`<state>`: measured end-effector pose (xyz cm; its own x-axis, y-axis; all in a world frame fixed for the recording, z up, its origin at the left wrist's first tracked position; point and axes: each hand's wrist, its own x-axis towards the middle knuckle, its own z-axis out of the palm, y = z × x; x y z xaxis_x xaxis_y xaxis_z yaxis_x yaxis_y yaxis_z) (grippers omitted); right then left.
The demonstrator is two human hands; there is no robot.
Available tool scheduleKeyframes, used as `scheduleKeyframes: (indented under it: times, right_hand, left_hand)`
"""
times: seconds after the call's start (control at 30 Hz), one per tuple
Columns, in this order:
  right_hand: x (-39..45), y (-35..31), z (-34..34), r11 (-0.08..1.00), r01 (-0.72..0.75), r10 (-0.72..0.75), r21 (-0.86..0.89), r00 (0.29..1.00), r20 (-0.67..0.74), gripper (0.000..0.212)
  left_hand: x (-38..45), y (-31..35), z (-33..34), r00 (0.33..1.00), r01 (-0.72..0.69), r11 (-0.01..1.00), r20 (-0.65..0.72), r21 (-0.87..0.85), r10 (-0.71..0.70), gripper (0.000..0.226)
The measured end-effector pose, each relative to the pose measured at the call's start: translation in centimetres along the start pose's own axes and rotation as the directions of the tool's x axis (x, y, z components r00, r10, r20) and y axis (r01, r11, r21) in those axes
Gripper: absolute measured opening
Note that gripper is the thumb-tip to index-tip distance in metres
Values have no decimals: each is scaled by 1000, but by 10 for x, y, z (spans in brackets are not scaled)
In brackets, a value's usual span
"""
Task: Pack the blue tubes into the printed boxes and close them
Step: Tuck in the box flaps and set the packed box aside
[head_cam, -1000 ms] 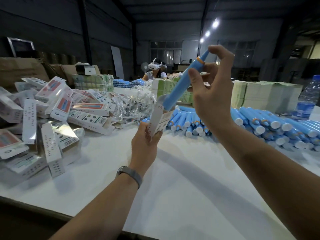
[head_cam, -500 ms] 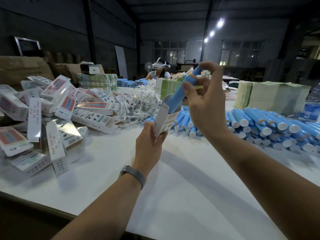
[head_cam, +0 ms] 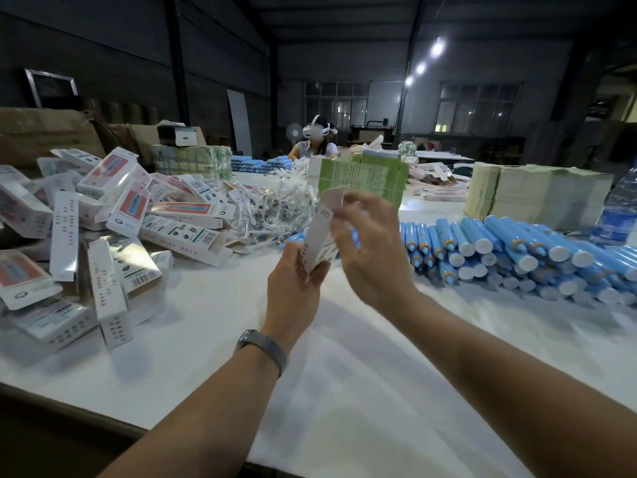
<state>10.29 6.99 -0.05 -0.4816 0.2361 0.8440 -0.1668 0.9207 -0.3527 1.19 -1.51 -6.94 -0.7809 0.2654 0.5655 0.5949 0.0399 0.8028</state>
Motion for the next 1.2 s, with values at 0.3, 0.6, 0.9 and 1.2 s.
scheduleKeyframes:
  times: [0.3, 0.6, 0.9, 1.2]
  right_hand:
    - [6, -5, 18, 1000, 5, -5, 0, 993, 116, 29]
    - [47, 22, 111, 970, -235, 238, -58, 884, 402, 29]
    - [70, 31, 175, 928, 131, 200, -348, 614, 763, 28]
    - [68, 43, 179, 964, -73, 233, -254, 688, 688, 29]
  left_hand:
    - [3, -1, -5, 987, -6, 999, -159, -36, 1, 29]
    - [22, -15, -21, 906, 52, 997, -417, -56, -71, 28]
    - [26, -22, -19, 900, 95, 994, -422, -59, -111, 31]
    - [25, -20, -16, 924, 152, 986, -345, -66, -165, 19]
